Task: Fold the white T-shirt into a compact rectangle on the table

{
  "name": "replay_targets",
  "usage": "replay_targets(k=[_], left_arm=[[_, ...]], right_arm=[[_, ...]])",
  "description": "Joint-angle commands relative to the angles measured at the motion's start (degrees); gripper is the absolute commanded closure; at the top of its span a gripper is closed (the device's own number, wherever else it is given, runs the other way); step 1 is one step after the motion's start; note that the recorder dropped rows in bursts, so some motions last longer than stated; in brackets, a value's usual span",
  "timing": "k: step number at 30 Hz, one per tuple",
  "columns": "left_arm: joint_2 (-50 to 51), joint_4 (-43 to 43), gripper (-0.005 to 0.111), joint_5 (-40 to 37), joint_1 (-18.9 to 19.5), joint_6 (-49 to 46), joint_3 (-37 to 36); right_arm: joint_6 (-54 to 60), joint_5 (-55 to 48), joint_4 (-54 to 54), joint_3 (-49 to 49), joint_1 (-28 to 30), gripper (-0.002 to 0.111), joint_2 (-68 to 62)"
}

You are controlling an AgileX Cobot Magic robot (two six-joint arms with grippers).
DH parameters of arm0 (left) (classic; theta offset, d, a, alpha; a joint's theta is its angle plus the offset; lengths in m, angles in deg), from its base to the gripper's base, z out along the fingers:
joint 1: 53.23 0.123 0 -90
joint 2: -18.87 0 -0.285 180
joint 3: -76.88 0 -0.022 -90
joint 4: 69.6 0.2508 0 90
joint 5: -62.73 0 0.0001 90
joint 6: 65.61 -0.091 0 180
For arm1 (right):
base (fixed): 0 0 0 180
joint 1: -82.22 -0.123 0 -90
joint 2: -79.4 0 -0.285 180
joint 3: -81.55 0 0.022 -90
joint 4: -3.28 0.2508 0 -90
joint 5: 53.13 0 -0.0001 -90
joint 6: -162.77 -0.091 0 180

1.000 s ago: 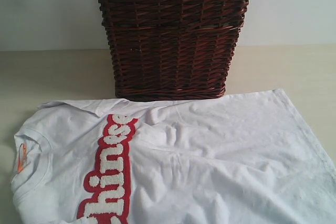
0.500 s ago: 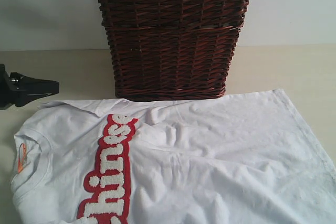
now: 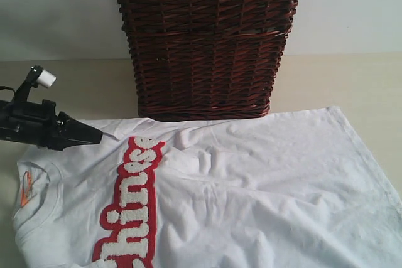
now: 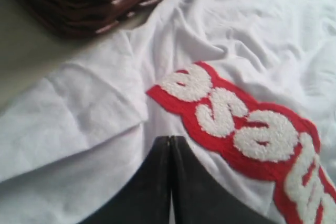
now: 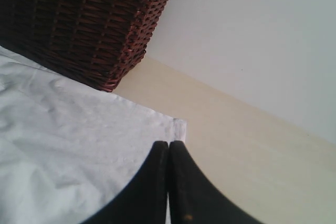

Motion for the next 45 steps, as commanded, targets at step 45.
replay_targets(k=[45], left_arm=[[7.71, 17.10, 0.107, 25.62, 1.53, 17.83, 8.35]], right_arm=[[-0.10, 0.34, 0.13, 0.31, -0.09, 0.108, 0.35]])
